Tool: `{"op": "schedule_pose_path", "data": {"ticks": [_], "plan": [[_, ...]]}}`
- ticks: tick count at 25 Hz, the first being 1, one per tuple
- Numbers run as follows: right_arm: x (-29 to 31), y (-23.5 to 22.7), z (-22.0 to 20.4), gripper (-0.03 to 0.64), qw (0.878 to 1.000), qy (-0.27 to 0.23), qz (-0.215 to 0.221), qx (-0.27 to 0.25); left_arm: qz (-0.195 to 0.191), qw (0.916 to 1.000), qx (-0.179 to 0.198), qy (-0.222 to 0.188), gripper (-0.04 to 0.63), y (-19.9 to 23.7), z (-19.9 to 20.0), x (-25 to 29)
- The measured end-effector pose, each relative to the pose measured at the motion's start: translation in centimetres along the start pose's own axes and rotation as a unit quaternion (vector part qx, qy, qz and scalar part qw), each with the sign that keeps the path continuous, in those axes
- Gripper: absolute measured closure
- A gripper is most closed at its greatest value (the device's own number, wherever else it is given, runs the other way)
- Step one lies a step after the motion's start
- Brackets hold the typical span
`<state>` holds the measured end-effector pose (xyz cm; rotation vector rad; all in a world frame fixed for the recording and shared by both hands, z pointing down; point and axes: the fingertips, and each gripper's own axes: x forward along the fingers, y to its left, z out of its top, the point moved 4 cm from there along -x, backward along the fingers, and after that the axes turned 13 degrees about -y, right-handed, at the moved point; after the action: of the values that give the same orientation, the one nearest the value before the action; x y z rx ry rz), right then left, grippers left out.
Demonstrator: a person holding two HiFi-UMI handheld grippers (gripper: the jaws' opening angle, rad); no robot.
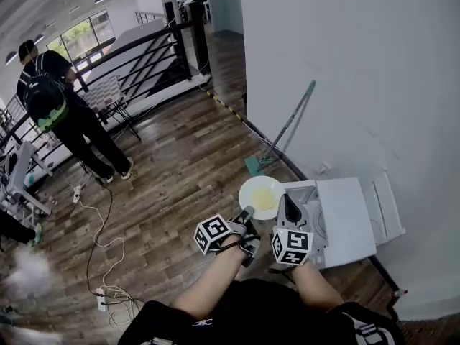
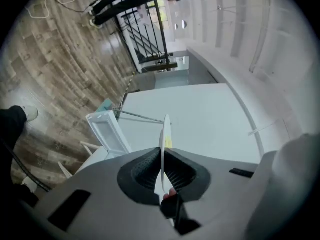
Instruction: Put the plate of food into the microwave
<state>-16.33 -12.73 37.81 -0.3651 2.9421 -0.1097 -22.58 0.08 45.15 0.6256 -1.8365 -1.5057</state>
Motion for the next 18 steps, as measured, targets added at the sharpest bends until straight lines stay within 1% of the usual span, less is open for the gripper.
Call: {"op": "schedule_pose_path", "data": {"ticks": [3, 5, 8, 11, 12, 14, 16, 18], "plan": [[3.1, 1.5, 0.4, 0.611, 0.999, -0.008, -0.044, 0.002, -0.007, 0.9991, 0.019, 0.036, 0.583, -1.3, 3.9, 2.5], [4.8, 2.2, 0.4, 0.611, 0.997, -0.009, -0.071, 0.002, -0.016, 0.9976, 0.024, 0.062, 0.583, -2.0, 5.7, 4.1], [6.0, 2.7, 0.1, 0.611, 0.993, -0.012, -0.113, -0.012, -0.026, 0.9938, 0.031, 0.104, 0.583, -2.2, 7.1, 6.4], [5.7, 2.9, -0.2, 0.611, 0.985, -0.013, -0.170, -0.026, -0.029, 0.9874, 0.033, 0.152, 0.583, -1.8, 7.5, 8.1], [5.3, 2.7, -0.5, 0.611, 0.981, -0.010, -0.193, -0.030, -0.030, 0.9836, 0.036, 0.174, 0.583, -1.5, 7.1, 8.8], [3.5, 1.7, -1.1, 0.611, 0.969, -0.001, -0.245, -0.040, -0.027, 0.9731, 0.040, 0.225, 0.583, -0.9, 5.3, 10.0], [1.0, 0.4, -1.6, 0.611, 0.953, 0.008, -0.301, -0.040, -0.022, 0.9604, 0.042, 0.274, 0.583, -0.3, 2.8, 10.7], [-1.3, -0.8, -1.7, 0.611, 0.937, 0.017, -0.346, -0.038, -0.020, 0.9485, 0.042, 0.313, 0.583, 0.0, 0.4, 11.2]]}}
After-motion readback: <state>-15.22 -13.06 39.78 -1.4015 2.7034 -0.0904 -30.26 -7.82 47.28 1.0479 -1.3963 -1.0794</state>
